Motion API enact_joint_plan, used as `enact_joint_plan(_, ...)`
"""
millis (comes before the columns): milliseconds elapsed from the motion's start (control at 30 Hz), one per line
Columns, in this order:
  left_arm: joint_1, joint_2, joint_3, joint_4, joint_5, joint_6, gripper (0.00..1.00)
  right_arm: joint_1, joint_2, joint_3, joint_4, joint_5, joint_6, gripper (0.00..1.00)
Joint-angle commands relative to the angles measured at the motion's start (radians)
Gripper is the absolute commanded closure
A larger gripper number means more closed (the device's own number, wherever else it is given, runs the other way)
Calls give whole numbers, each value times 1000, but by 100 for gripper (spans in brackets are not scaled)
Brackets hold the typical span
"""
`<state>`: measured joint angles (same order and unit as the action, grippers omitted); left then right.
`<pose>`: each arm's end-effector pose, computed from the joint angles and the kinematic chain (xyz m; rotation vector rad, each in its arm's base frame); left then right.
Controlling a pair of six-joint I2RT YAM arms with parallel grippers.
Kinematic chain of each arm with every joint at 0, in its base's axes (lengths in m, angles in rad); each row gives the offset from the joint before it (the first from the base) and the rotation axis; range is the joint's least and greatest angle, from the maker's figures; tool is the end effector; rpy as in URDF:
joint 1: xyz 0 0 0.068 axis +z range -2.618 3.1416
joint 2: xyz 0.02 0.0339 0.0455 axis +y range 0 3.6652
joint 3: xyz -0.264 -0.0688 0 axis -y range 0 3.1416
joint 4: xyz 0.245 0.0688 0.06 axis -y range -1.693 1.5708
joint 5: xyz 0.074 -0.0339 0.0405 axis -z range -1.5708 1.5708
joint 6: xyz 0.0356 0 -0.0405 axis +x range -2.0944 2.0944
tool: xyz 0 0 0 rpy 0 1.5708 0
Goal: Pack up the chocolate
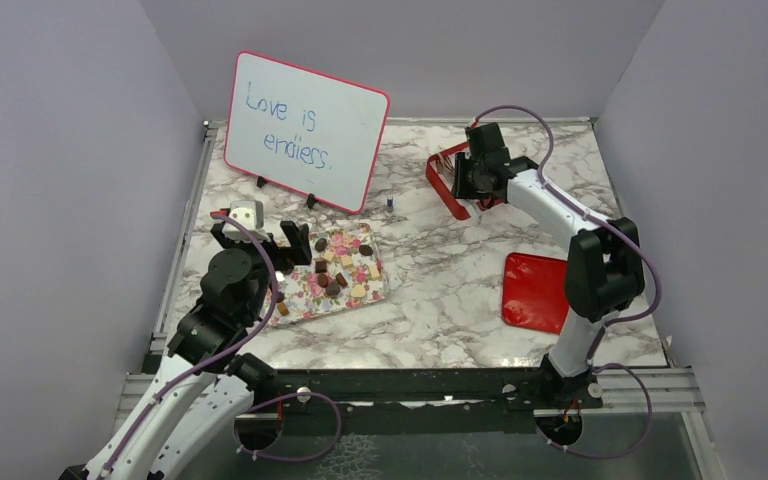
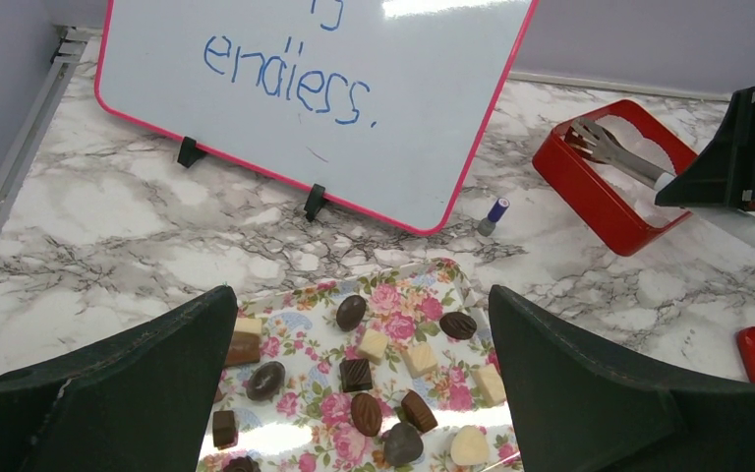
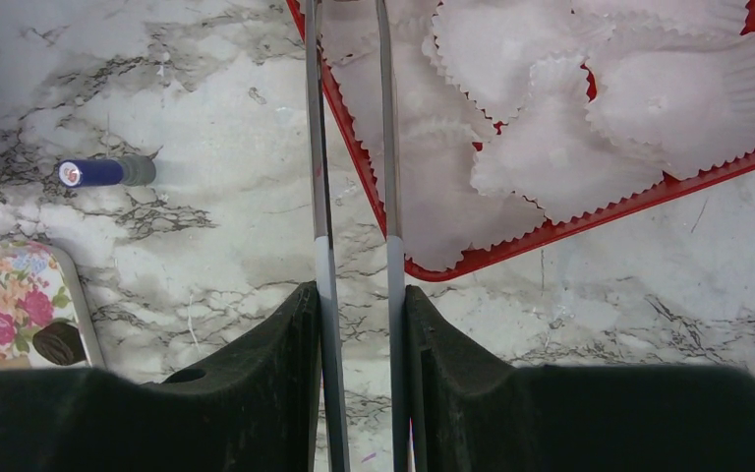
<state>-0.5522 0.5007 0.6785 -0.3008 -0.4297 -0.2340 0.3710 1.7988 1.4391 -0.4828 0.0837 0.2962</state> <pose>0.1138 -0.0527 0.3296 -0.0531 1.6868 -0.2271 0.3766 0.1433 0.2589 -0.0519 2.4192 0.2062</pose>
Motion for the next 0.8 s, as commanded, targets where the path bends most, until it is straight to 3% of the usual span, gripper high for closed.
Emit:
enact_joint_plan(0,-3,-6,-4,26,20,14,1,-13,31,54,54,-13,-6,75)
enact_joint_plan(767,-3,17,-3,25,17,11,1,-18,22,87,0,19,-40,59)
